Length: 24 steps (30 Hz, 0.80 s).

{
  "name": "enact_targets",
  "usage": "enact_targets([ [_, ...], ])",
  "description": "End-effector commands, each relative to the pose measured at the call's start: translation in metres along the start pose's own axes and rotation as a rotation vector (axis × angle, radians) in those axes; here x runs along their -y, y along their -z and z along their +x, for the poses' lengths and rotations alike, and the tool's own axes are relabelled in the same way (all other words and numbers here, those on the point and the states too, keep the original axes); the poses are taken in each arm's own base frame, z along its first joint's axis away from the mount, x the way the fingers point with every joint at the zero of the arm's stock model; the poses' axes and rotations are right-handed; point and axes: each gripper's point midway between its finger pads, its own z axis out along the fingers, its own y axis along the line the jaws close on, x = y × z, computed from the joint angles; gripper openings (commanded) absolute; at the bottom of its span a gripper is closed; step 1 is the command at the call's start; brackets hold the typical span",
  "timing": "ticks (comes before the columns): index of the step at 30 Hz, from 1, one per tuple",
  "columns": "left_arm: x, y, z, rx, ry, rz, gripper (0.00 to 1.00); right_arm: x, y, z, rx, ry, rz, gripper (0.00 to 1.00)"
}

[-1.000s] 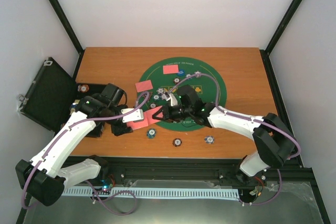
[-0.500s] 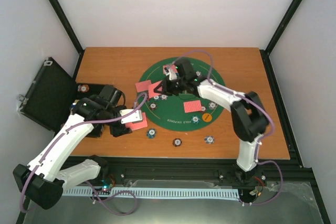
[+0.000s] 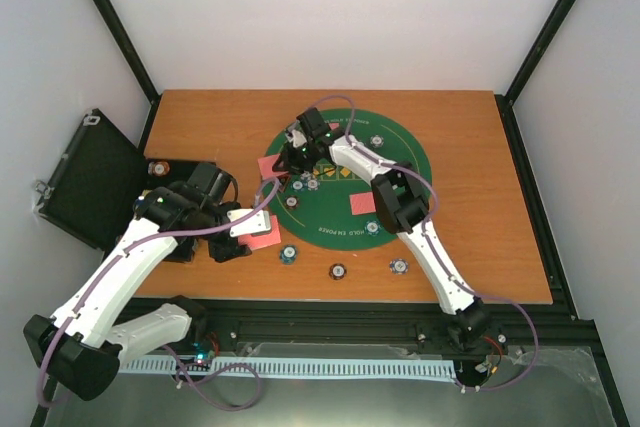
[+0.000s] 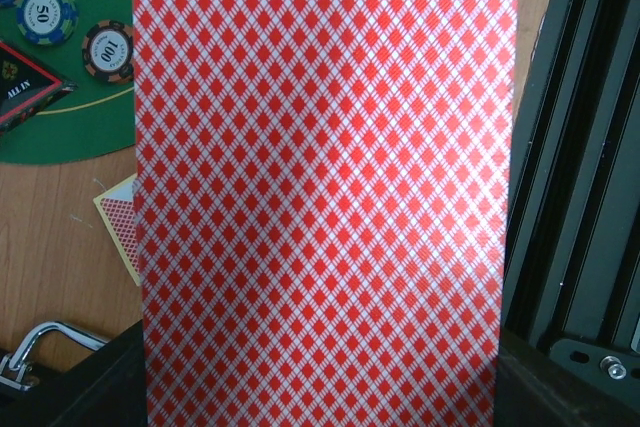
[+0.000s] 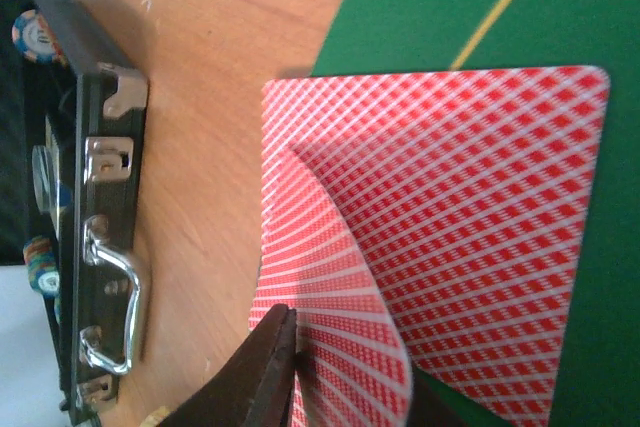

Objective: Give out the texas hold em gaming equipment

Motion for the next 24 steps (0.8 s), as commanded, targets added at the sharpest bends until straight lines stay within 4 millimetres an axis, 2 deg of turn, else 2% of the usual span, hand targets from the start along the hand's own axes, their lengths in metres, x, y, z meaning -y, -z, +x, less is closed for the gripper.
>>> enact_targets([
  [1,0.000,0.011,-0.008,0.037,-0.006,-0.010,0.11,0.000,0.014,-0.007,-0.015,-0.022,0.030,0.21],
  [3,0.000,0.010,-0.008,0.040,-0.008,-0.009,0.11,0.000,0.023,-0.007,-0.002,-0.010,0.047,0.26],
  [6,0.001,0.009,-0.008,0.039,-0.004,-0.006,0.11,-0.004,0.042,-0.008,0.020,0.003,0.065,0.29],
  [10,0.000,0.008,-0.007,0.037,-0.004,-0.008,0.11,-0.018,0.068,-0.011,0.049,0.034,0.072,0.43],
  [15,-0.001,0.006,-0.005,0.026,0.002,-0.013,0.11,-0.039,0.098,-0.012,0.077,0.062,0.081,0.44],
  [17,-0.002,0.004,-0.004,0.021,0.002,-0.015,0.11,-0.048,0.110,-0.005,0.087,0.068,0.074,0.46],
  [19,-0.003,0.001,-0.002,0.014,0.003,-0.017,0.11,-0.069,0.132,0.000,0.127,0.089,0.040,0.51],
  [24,-0.005,0.000,-0.005,0.022,0.007,-0.017,0.11,-0.084,0.164,0.059,0.174,0.048,-0.093,0.67],
])
